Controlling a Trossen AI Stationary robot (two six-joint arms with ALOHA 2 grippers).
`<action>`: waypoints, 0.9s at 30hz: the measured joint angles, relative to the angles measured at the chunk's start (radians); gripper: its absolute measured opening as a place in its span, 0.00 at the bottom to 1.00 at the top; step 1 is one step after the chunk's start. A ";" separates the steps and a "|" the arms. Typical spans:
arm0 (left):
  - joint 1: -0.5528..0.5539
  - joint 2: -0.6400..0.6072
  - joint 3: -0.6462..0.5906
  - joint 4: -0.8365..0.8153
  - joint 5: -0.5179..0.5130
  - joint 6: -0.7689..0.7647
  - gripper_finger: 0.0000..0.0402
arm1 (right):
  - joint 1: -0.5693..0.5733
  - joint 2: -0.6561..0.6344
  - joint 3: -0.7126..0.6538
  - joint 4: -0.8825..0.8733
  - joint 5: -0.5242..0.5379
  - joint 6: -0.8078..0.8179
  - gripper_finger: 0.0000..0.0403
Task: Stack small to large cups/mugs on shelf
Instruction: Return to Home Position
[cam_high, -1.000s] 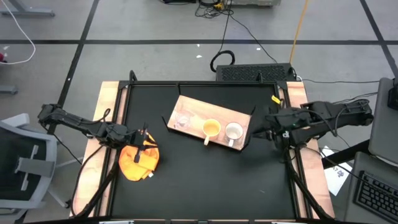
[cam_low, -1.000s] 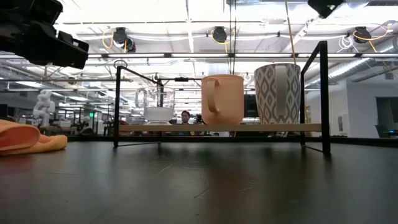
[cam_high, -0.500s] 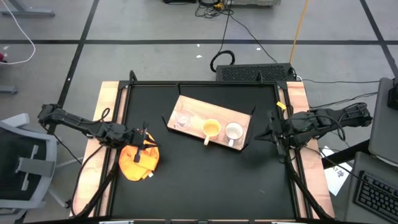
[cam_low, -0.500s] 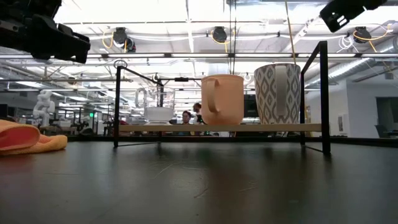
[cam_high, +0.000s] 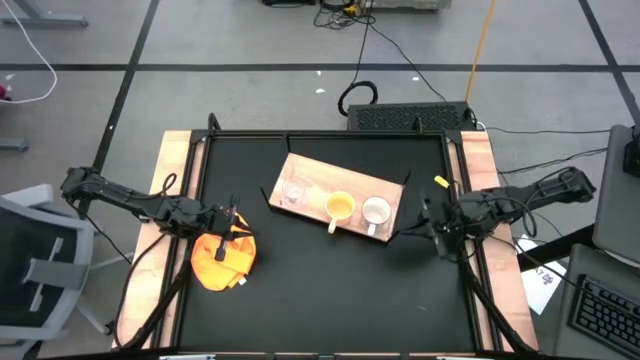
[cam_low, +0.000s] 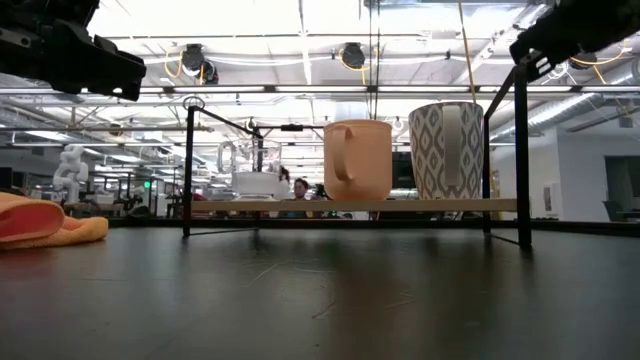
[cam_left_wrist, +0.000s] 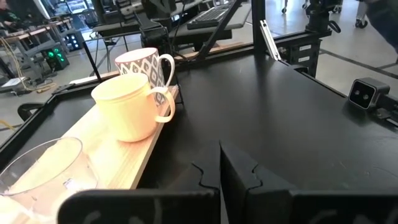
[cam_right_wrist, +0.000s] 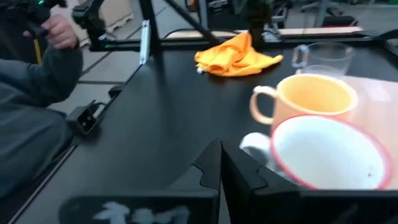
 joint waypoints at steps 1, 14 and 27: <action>0.000 0.000 0.000 0.000 0.000 0.000 0.00 | 0.010 0.000 -0.015 0.017 0.000 0.000 0.00; 0.000 0.000 0.000 -0.003 0.001 -0.001 0.00 | 0.143 -0.086 -0.205 0.299 0.001 -0.056 0.00; -0.001 0.000 0.000 -0.004 0.028 -0.003 0.00 | 0.159 -0.247 -0.332 0.380 0.005 -0.116 0.00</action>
